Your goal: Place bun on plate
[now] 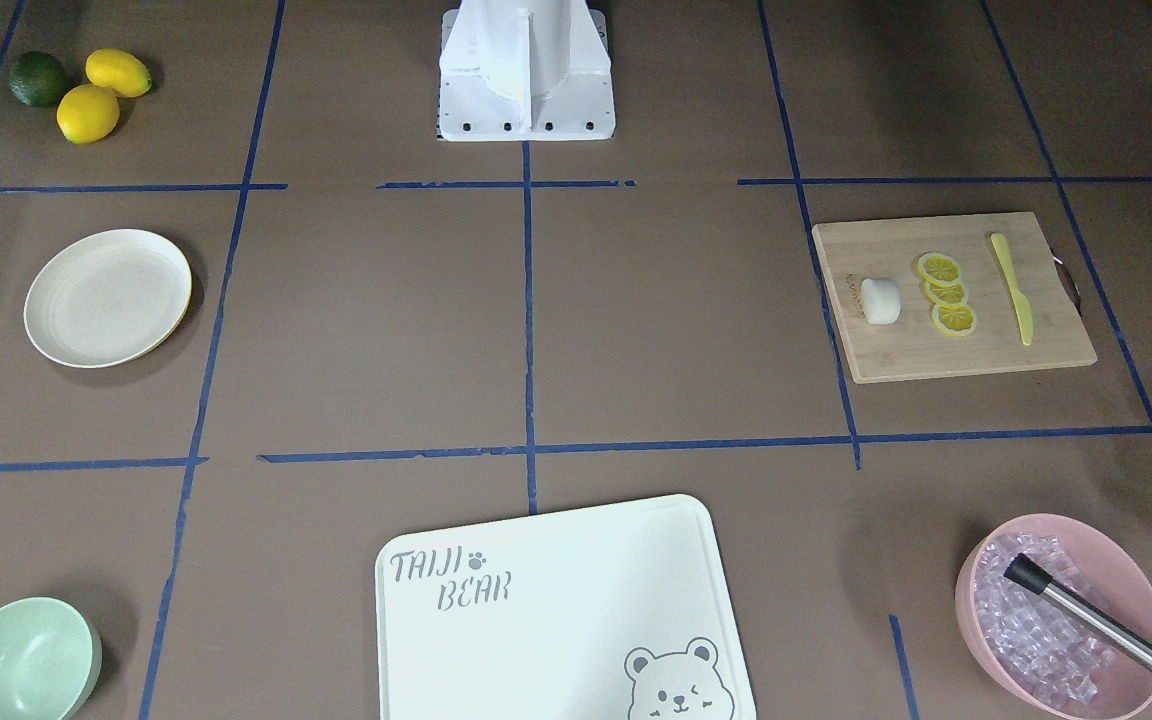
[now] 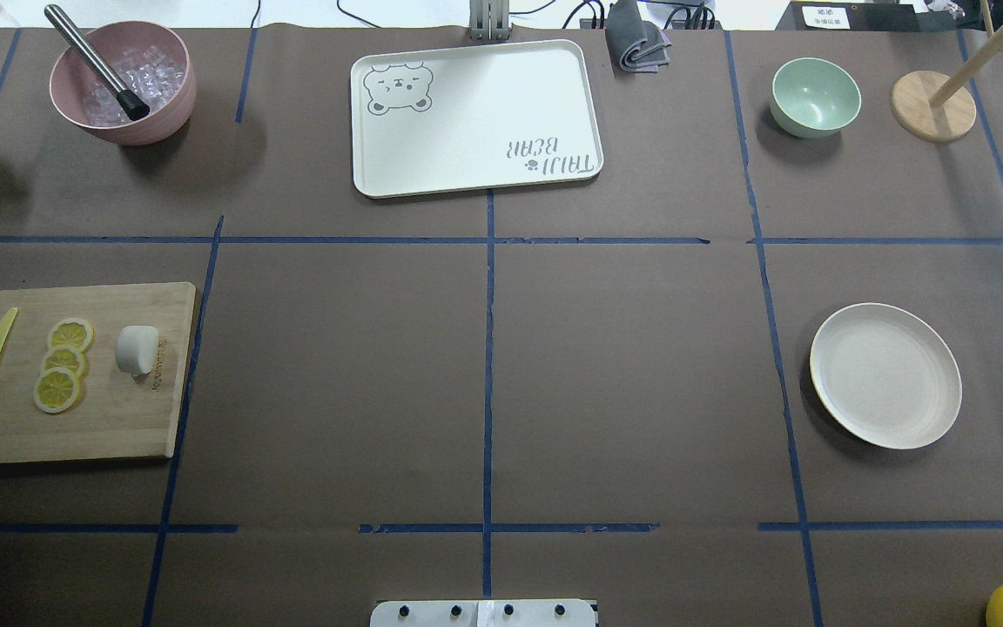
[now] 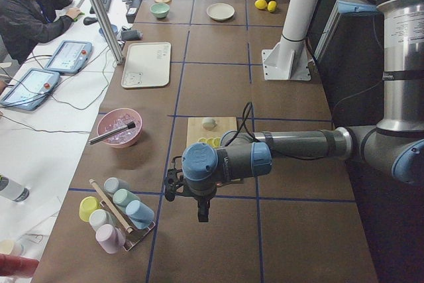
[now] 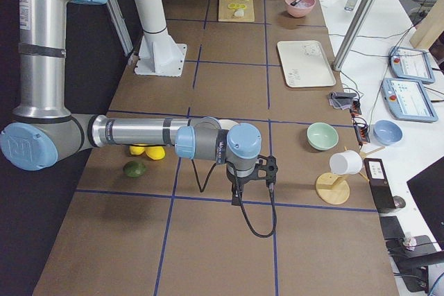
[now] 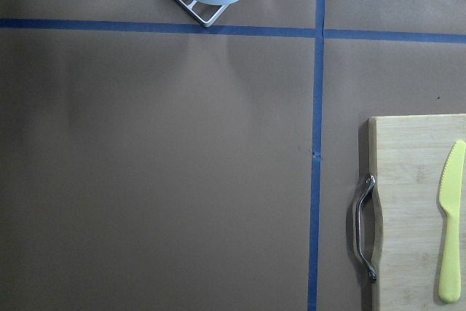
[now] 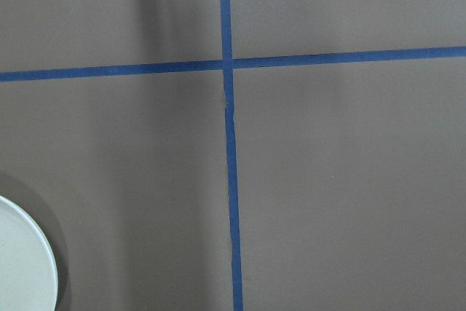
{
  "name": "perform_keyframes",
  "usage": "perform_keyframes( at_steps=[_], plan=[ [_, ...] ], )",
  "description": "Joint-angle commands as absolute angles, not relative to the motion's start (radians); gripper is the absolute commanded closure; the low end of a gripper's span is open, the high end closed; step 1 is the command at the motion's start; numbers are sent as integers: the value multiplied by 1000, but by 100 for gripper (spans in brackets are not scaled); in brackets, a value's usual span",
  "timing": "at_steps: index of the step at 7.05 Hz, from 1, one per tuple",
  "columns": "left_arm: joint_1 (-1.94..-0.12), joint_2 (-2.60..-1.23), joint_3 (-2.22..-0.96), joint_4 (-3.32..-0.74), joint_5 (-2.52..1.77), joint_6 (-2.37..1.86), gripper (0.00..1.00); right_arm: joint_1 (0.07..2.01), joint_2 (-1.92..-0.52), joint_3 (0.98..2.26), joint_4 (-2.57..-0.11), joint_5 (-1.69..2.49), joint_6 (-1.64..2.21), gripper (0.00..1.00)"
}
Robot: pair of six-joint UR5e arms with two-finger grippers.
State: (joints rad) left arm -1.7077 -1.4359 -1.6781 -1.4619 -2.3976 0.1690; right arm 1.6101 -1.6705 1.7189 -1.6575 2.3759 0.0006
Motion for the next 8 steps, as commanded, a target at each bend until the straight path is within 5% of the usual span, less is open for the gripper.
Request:
perform_keyframes(
  at_steps=[1, 8],
  plan=[
    [-1707, -1436, -1677, -1462, -2398, 169, 0, 1609, -1672, 1718, -1658, 2378, 3, 0],
    [-1707, -1436, -1680, -1456, -2399, 169, 0, 1493, -1674, 1720, -1472, 2436, 52, 0]
  ],
)
